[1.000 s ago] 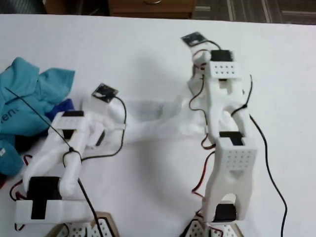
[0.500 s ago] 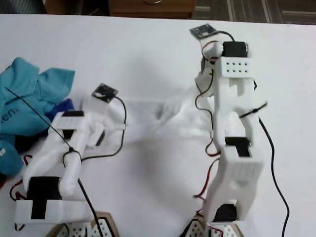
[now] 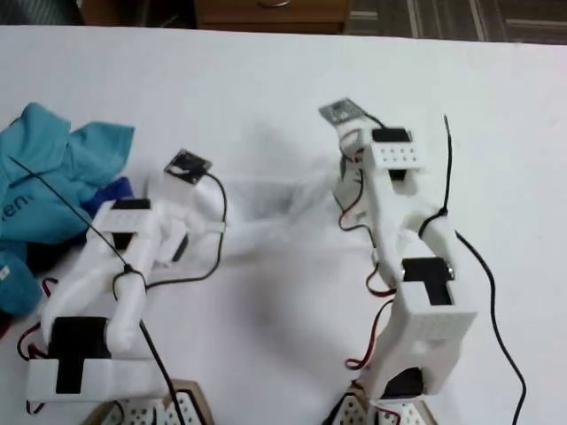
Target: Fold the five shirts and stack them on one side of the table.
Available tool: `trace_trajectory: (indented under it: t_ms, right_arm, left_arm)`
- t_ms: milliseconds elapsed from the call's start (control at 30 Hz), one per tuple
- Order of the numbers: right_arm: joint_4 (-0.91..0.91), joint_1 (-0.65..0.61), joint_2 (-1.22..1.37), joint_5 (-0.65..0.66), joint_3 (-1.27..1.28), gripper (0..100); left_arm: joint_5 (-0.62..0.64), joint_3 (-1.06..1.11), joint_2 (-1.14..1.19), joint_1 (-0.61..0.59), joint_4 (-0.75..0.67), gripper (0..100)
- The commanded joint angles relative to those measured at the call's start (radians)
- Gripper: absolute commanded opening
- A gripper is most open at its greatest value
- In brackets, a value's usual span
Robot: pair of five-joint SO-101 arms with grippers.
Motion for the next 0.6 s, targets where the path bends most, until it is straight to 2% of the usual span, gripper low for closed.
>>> trace_trajectory:
  t_ms: [0,133,333,433,567]
  right_arm:
    - [-0.005,0.028,-0.071,0.052,0.084,1.9]
    - [0.025,0.028,-0.124,0.084,0.163,1.9]
    - [0.025,0.019,-0.314,0.081,0.204,1.9]
    - [0.03,0.01,-0.418,0.077,0.204,1.9]
    - [0.03,-0.059,-0.529,-0.038,0.204,1.9]
  left_arm:
    - [0.003,-0.005,-0.015,0.005,-0.023,3]
    - [0.005,-0.028,-0.029,0.009,0.018,3]
    - [0.006,-0.208,-0.153,0.011,0.29,3]
    - [0.0,-0.26,-0.229,0.009,0.377,3]
    - [-0.002,-0.234,-0.272,-0.009,0.404,3]
